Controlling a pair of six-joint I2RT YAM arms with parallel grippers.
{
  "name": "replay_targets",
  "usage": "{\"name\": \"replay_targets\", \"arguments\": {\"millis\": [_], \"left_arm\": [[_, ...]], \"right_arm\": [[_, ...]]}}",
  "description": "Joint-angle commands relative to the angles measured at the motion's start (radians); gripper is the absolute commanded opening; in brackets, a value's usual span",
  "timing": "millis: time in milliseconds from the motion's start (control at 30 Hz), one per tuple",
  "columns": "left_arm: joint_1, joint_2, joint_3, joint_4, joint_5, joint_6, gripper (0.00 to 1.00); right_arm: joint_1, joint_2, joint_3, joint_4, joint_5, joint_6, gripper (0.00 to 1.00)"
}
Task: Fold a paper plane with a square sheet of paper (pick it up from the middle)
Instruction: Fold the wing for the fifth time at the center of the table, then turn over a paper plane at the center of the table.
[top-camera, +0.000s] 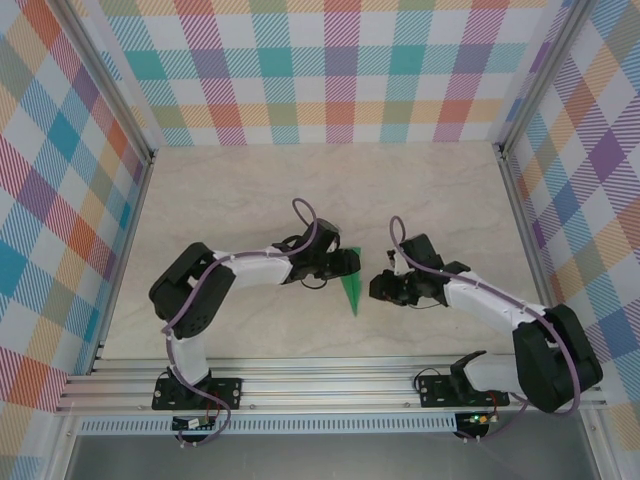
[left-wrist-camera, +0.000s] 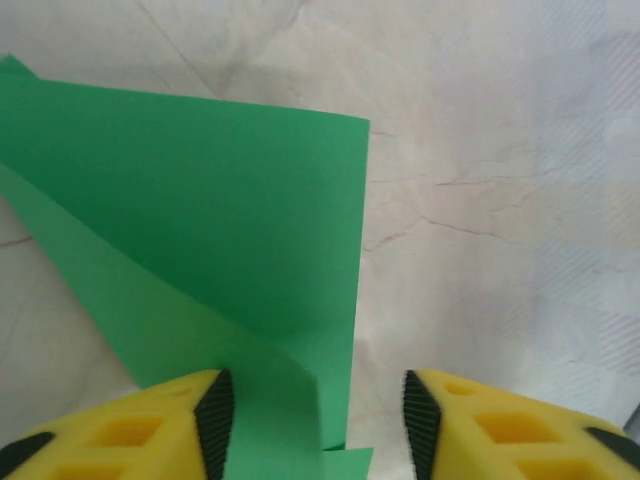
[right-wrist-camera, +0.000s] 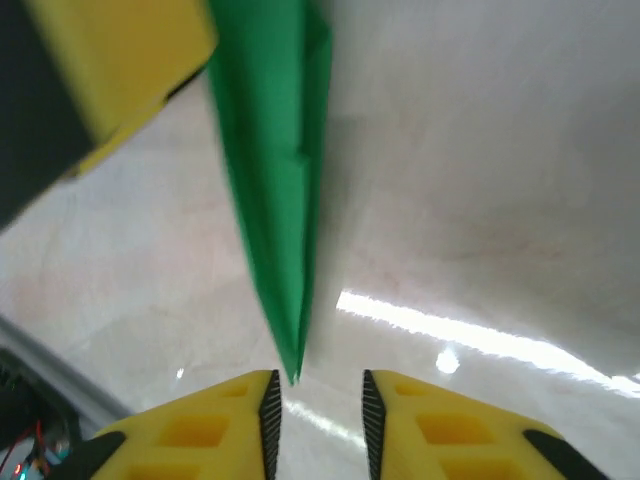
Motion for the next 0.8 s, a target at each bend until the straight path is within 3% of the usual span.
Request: {"name": "replay_targets", "arguments": {"millis": [0,200,400,633,767], "left_arm": [[-0.013,-0.132,-0.046,-0.042,-0.09,-0.01,0.59],[-0.041,-0.185,-0.068,-0.188,-0.229,-0.077,0.65],[-0.057,-0.164,-0.082,-0.206,-0.273,-0.12,0.63],[-0.055,-0.111,-0.069,-0.177,-0.24,-0.118,0.52],[-0.055,-0.086,-0.063,-0.178,-0.229,-0.117,0.37]], "right_arm": [[-0.031,-0.029,0.021,-0.094,0.134,-0.013,0.38],[-0.052,0.014,0.025,0.007,0.005,-0.019,0.48],[-0.05,0.105,0.068,0.08,-0.128,-0.038,0.5],[-0.044,0.218,0.135,0.059,-0.213,-0.097,0.53],[-0.04,0.263,0.139,0.077,-0.221,-0.091,0.53]]}}
